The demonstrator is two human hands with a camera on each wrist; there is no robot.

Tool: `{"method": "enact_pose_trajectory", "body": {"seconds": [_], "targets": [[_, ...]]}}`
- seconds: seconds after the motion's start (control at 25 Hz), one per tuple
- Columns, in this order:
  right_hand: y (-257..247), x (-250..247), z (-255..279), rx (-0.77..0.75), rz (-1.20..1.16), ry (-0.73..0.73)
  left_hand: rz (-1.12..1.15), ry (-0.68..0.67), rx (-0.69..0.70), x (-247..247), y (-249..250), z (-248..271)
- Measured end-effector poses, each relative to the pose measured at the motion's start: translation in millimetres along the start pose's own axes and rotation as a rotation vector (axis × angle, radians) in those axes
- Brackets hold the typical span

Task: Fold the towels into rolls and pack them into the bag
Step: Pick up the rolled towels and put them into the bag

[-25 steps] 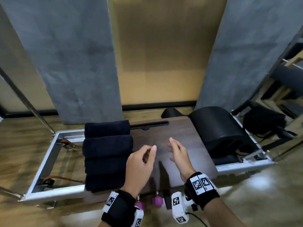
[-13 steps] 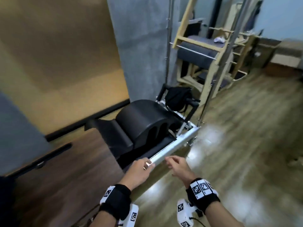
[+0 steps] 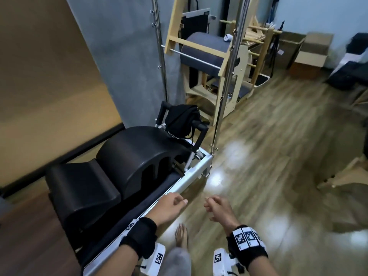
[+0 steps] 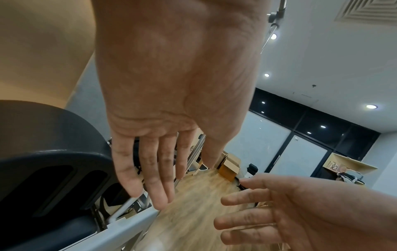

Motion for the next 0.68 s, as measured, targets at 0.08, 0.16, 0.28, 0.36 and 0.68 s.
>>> {"method": "enact_pose_trajectory", "body": {"seconds": [0.08, 0.16, 0.28, 0.36, 0.68], "targets": [[-10, -9, -32, 0.009, -0.007, -0.008, 0.002, -0.002, 0.005, -4, 13, -36], [-27, -17, -74, 0.025, 0.013, -0.003, 0.034, -0.008, 0.021, -12, 26, -82], [-63, -32, -138, 0.039, 0.055, 0.021, 0.079, 0.007, 0.024, -38, 52, -151], [-88, -40, -178, 0.045, 0.074, 0.021, 0.181, 0.013, -0.003, -57, 69, -192], [-170, -22, -319, 0.028, 0.173, -0.045, 0.368, 0.198, -0.058, -137, 98, -308]]}}
Point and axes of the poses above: each hand's wrist, its own z-axis away from the middle knuckle, its own x-axis out of the palm, y = z × x, the point moved 1 cm from there along -z, towards the middle knuckle, and after that the axes turned 8 degrees about -x, right-handed, at the moved point
